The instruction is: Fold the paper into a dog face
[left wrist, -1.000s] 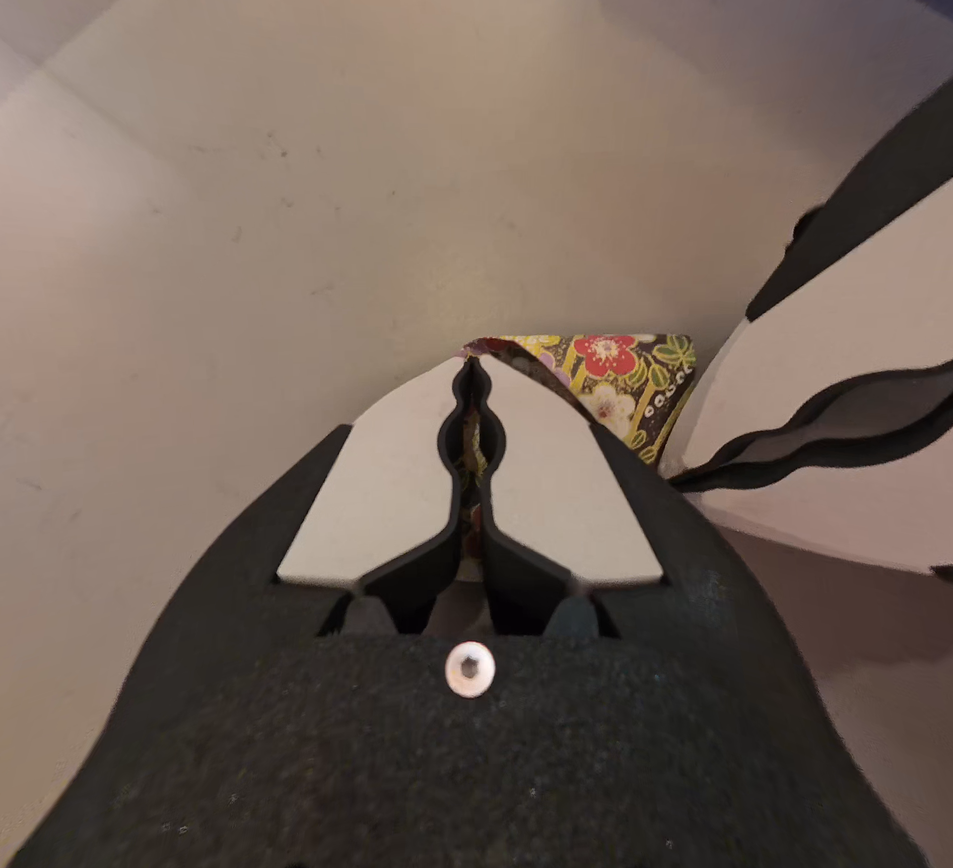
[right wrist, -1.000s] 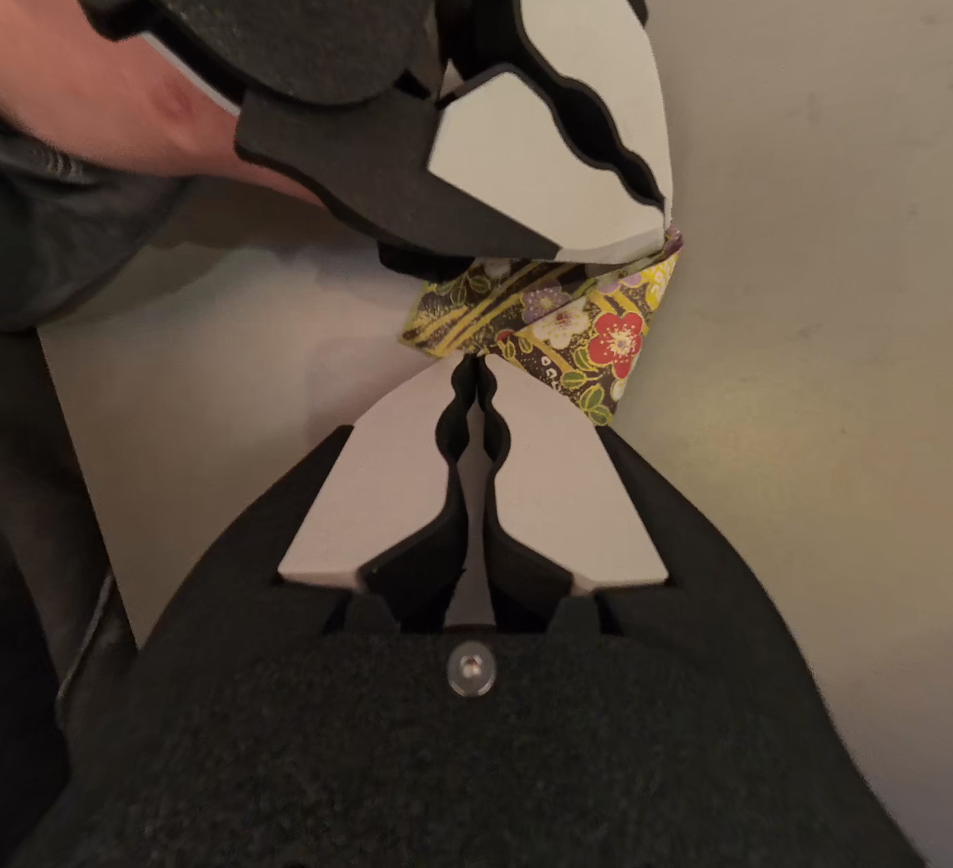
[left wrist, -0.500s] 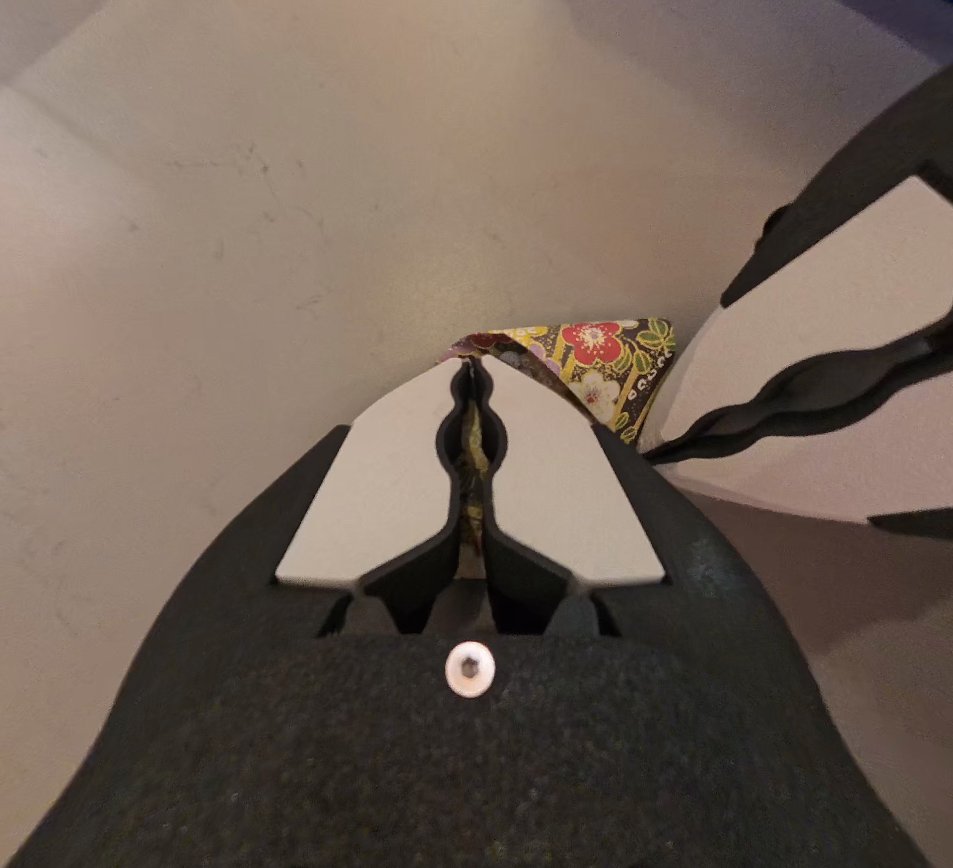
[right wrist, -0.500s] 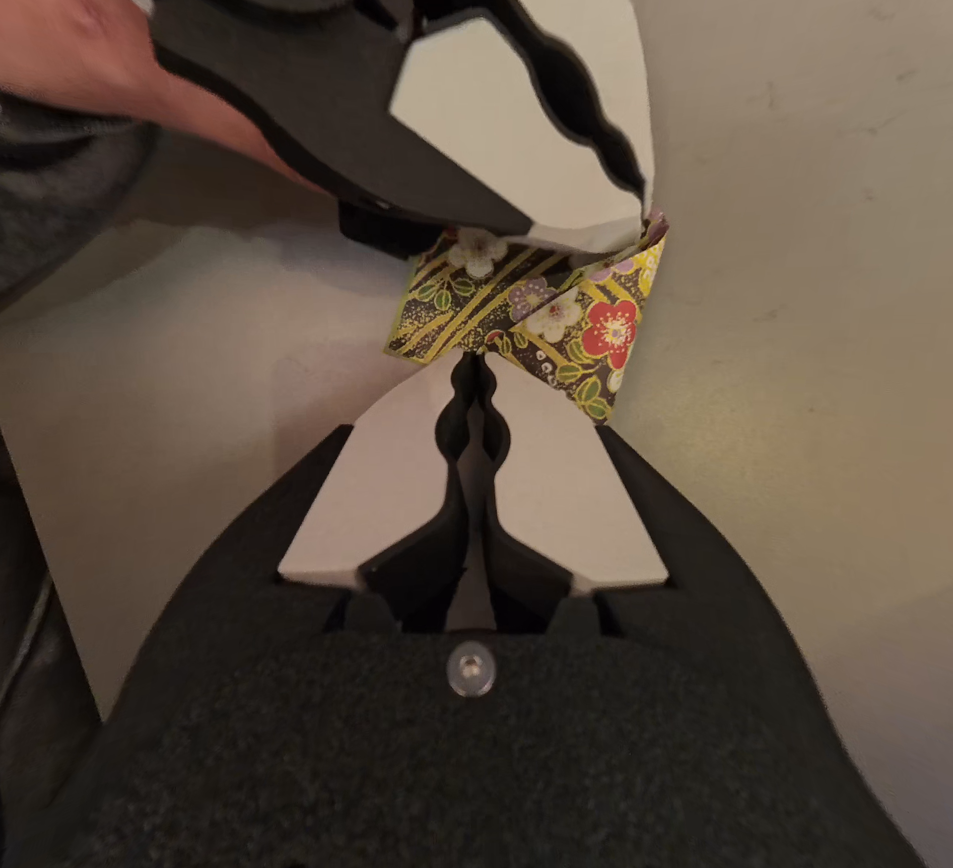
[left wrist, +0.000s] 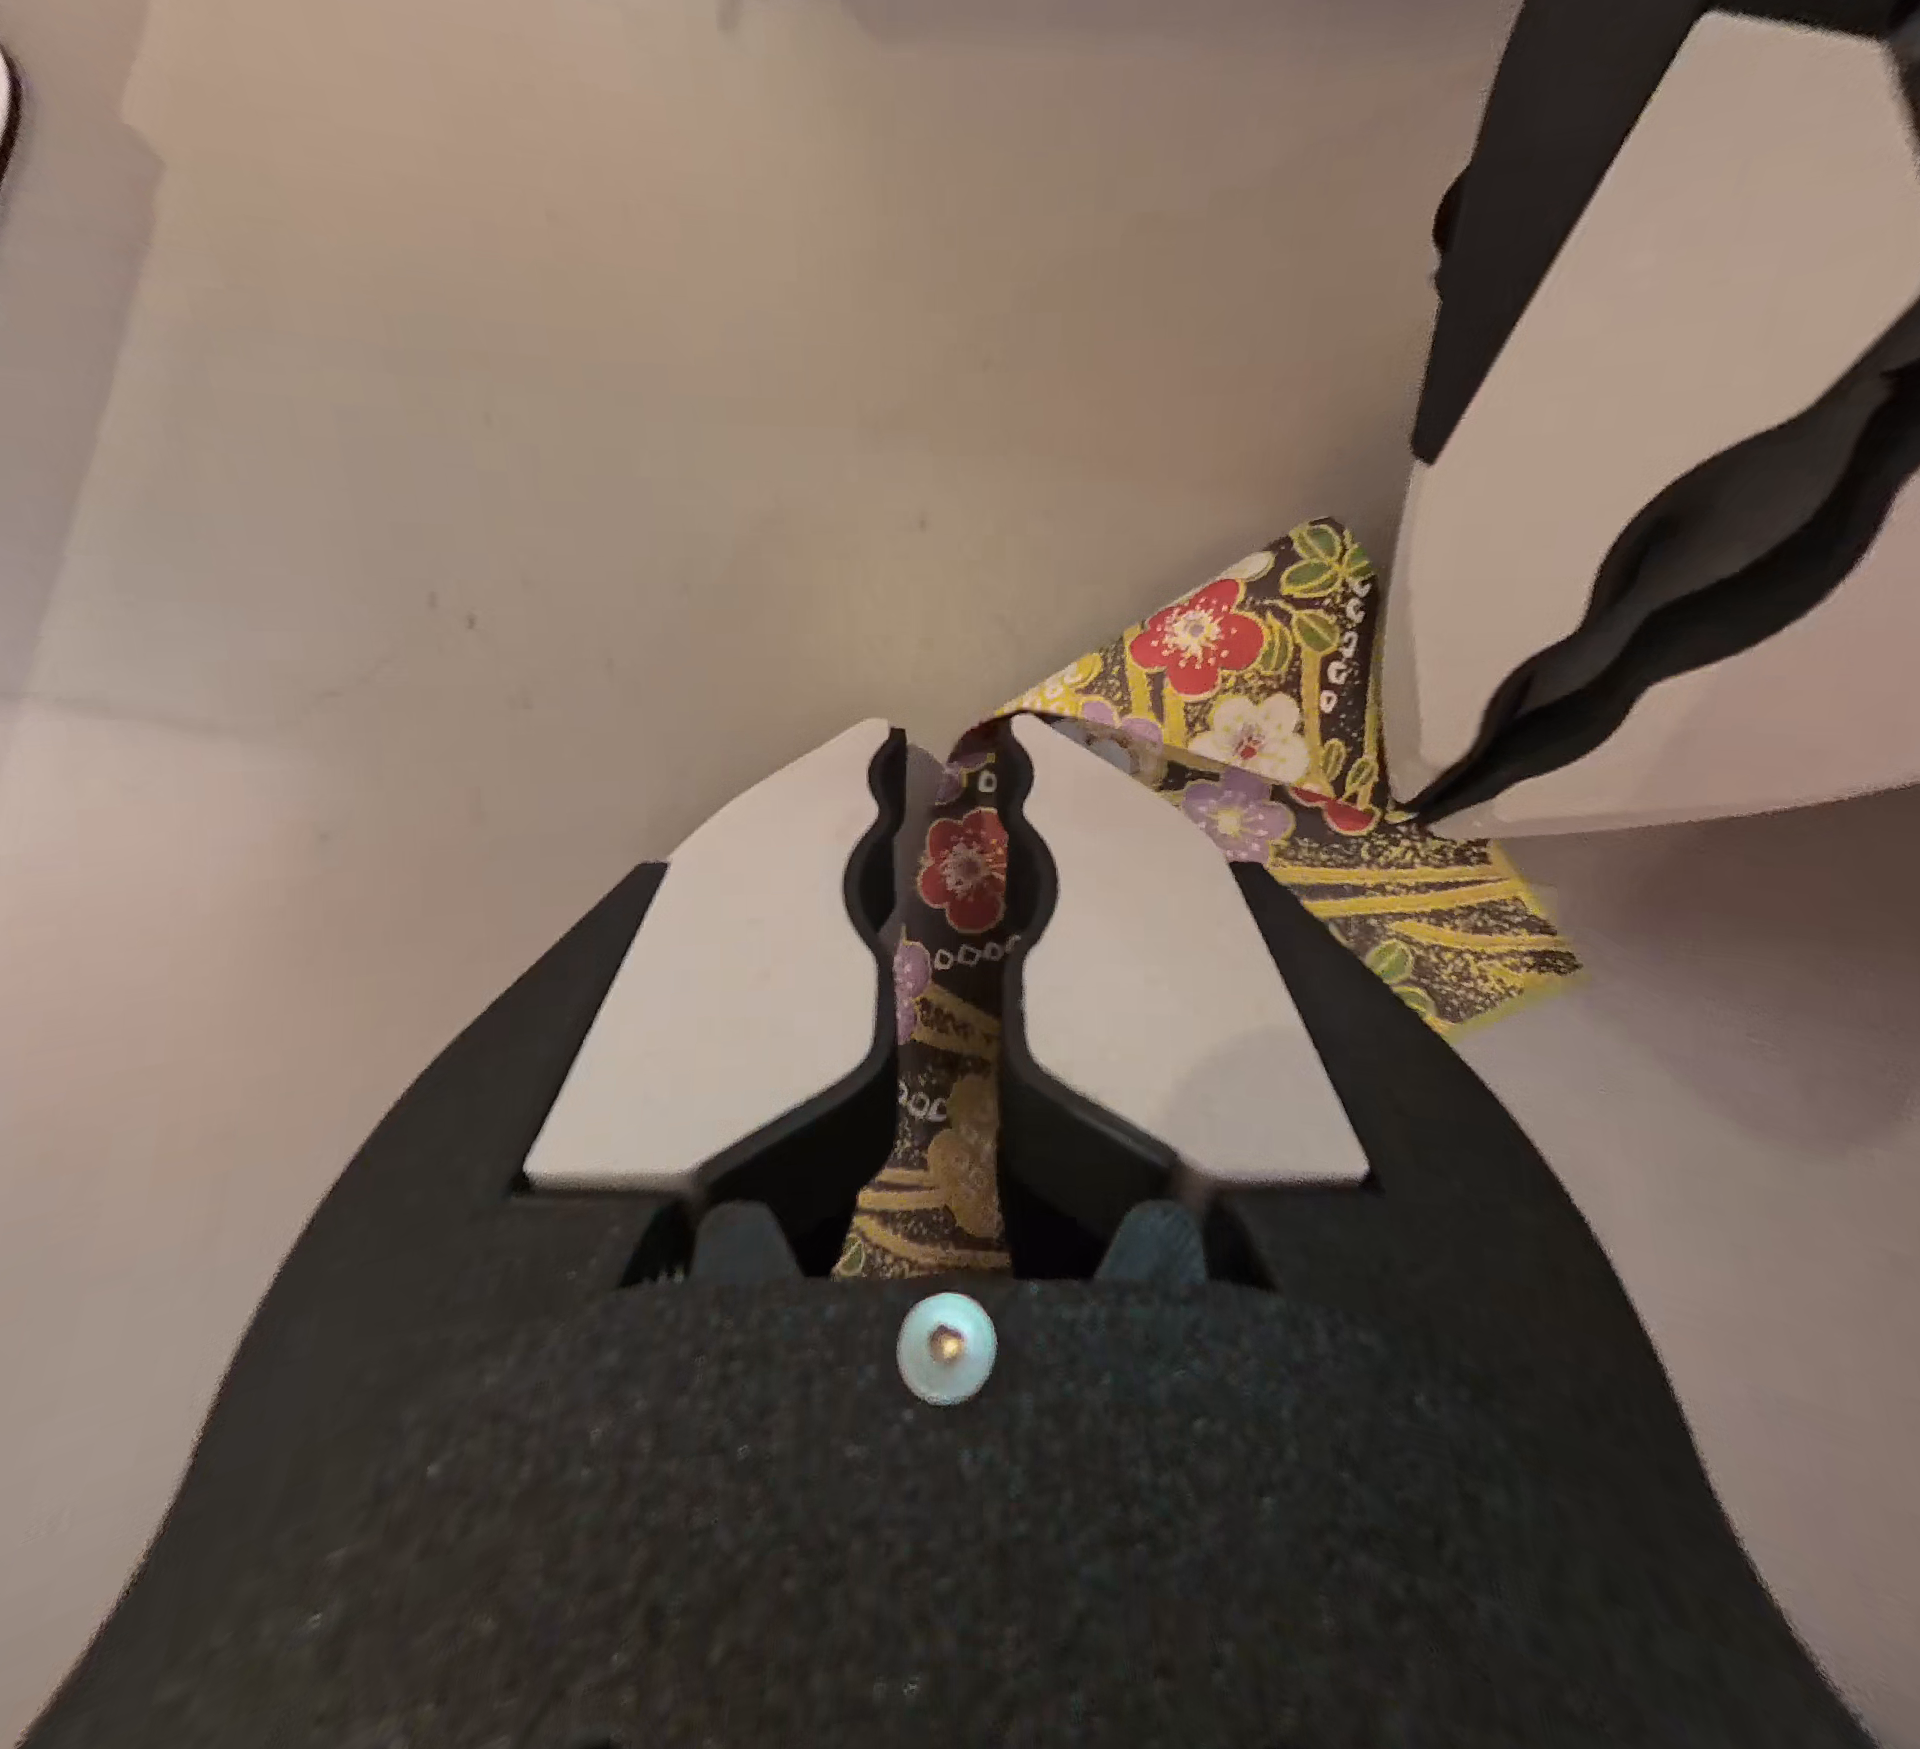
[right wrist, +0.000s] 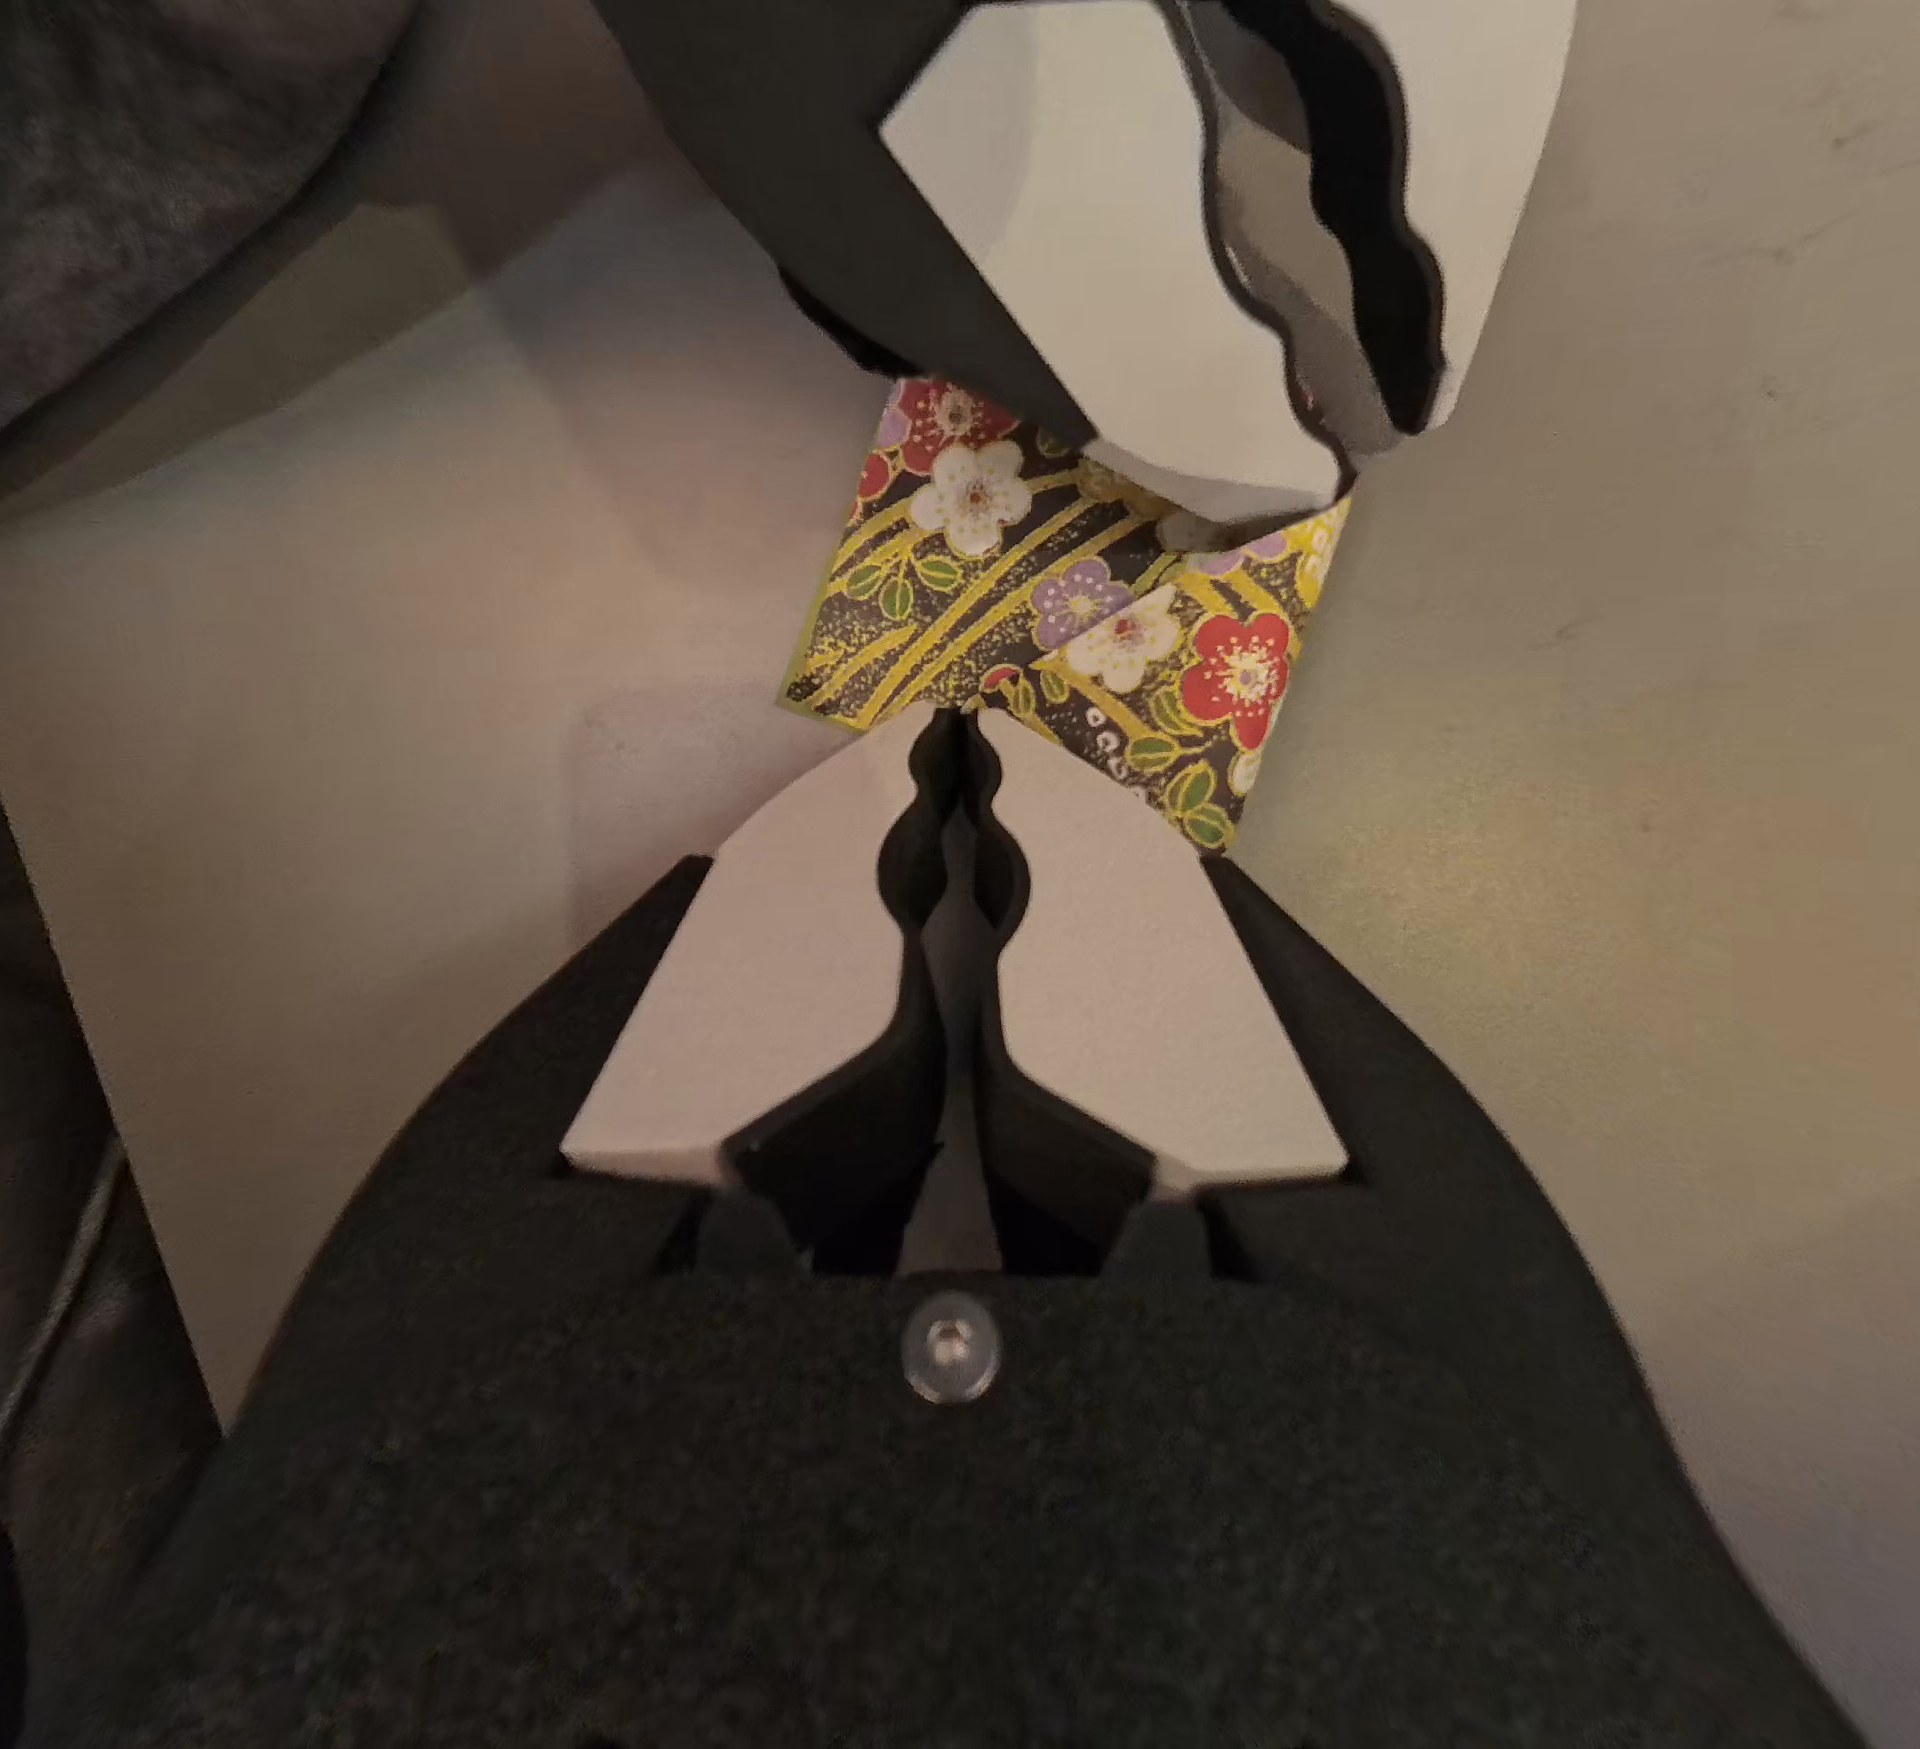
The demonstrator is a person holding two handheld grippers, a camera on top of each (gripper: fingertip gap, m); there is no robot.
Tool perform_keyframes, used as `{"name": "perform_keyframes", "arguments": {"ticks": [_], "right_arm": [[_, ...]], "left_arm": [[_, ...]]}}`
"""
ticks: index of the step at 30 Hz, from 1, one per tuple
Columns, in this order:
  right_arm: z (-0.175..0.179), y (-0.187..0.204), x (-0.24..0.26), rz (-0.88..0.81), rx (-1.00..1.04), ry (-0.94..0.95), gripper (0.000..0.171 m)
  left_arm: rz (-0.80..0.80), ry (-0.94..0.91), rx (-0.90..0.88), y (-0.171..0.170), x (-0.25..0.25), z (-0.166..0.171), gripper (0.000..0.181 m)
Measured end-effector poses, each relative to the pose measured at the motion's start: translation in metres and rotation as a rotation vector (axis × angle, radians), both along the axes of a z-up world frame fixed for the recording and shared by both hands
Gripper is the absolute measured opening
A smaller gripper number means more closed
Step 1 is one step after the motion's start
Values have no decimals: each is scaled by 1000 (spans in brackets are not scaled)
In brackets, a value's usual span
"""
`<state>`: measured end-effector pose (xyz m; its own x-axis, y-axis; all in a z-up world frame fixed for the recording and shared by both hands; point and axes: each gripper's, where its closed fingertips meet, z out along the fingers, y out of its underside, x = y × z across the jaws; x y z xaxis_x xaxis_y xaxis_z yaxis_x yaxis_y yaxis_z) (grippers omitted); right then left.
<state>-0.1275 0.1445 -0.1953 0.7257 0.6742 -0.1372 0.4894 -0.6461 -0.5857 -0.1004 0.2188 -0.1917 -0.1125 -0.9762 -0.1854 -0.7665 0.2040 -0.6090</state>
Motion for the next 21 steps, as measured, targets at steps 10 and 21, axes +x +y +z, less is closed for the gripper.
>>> {"name": "perform_keyframes", "arguments": {"ticks": [10,21], "right_arm": [[0,0,0,13,-9,2,1],[0,0,0,-2,-12,4,0]], "left_arm": [[118,-25,20,23,-6,-1,6],[32,-128,-232,-22,13,27,0]]}}
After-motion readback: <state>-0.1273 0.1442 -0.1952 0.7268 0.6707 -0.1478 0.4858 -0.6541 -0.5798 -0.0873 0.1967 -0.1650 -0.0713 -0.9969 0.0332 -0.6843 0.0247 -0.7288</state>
